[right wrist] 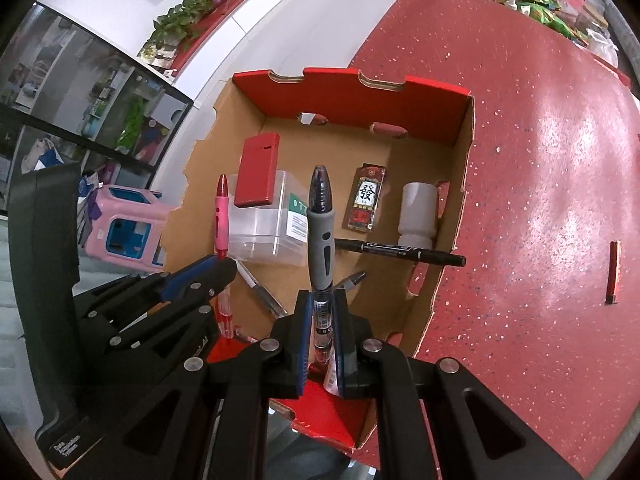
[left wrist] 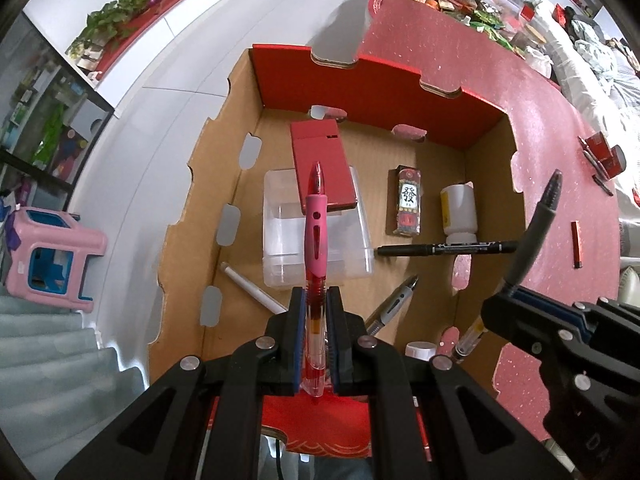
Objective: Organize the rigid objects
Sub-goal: 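Hold both pens upright above the box and lower them inside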
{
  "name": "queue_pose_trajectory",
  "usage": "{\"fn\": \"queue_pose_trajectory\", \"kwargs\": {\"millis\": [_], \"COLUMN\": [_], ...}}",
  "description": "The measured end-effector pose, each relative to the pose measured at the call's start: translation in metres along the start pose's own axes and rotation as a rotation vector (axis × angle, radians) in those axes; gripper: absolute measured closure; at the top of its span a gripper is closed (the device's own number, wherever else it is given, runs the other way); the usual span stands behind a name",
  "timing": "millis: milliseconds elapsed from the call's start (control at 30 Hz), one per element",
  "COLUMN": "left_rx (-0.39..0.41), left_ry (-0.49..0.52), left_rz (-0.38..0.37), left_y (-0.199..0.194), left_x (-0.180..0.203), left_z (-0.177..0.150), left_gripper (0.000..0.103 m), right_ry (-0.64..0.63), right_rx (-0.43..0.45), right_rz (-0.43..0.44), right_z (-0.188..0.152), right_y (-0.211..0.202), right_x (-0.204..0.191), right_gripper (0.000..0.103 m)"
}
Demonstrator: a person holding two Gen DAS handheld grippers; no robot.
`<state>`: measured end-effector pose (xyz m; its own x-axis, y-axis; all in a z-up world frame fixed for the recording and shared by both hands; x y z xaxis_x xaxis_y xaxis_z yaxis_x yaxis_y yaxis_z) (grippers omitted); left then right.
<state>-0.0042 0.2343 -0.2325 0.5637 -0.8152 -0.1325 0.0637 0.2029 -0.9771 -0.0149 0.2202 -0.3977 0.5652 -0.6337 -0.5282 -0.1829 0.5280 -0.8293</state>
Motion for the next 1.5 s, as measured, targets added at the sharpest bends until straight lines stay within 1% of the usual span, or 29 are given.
{"fn": "queue_pose_trajectory", "kwargs": {"millis": [567,1500], "left_rx": [0.002,0.020], "left_ry": [-0.029,-0.054], "left_rz": [0.004,0.003], "left_y": [-0.007,-0.015], "left_x": [-0.005,-0.012], "left_z": [-0.016,-0.026], "left_gripper": [0.093,0.093], "right_ry": [-0.032,-0.070], "right_rx": [0.012,0.017], "right_rz": [-0.013,-0.027], "right_z": [-0.005,-0.020], "right_y": [-0.012,-0.022], "right_x": [-0.013,-0.022], "right_gripper": [0.092,0.092]}}
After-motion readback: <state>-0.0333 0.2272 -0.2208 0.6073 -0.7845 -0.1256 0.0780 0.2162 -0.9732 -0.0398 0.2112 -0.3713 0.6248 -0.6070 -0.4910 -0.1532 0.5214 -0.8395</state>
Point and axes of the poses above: each gripper's, at about its wrist camera, not at the fingertips, and y roughly the way its jaws point, x to its right, z to its top, the point moved 9 cm from there along y, roughly the way its jaws point, and after that the axes turned 9 degrees about z, right-handed, at the moved point
